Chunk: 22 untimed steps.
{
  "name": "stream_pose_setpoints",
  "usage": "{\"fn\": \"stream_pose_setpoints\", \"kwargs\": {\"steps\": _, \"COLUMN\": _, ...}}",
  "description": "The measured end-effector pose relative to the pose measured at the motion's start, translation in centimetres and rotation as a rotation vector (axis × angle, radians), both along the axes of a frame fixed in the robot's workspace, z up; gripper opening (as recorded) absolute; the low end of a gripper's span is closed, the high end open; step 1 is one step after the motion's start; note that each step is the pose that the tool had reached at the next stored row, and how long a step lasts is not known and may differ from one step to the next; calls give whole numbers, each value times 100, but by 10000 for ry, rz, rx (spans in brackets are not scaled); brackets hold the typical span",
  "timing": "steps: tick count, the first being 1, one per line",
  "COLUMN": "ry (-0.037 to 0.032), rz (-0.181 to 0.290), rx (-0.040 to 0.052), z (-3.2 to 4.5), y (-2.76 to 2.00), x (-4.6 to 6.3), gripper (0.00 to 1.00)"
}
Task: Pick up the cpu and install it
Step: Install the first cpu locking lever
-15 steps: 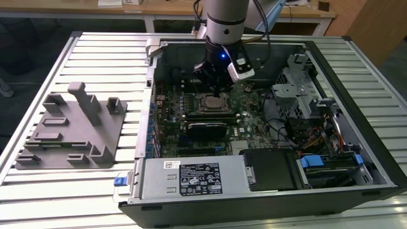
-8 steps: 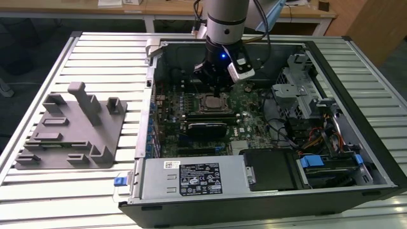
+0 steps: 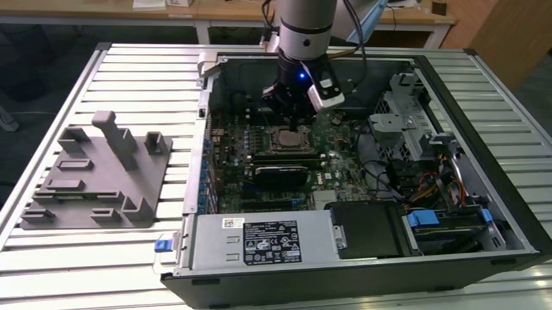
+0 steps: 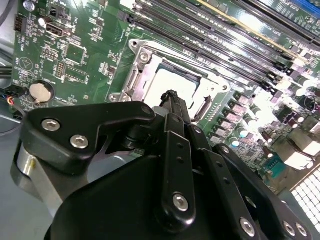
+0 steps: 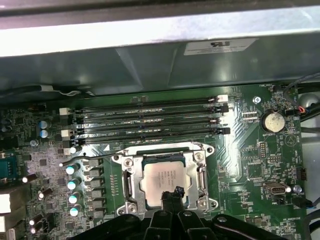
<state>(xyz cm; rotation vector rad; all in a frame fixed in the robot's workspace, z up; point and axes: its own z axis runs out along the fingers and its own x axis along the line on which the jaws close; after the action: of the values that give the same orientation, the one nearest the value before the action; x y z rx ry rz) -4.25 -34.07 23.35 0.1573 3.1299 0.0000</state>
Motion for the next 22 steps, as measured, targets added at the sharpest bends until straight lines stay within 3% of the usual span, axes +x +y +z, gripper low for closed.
{"fn": "stream_pose_setpoints", "kwargs": {"steps": 22, "ry": -15, "rz": 0, "rx": 1, "z": 0, "y": 0, "x": -331, "gripper": 11}}
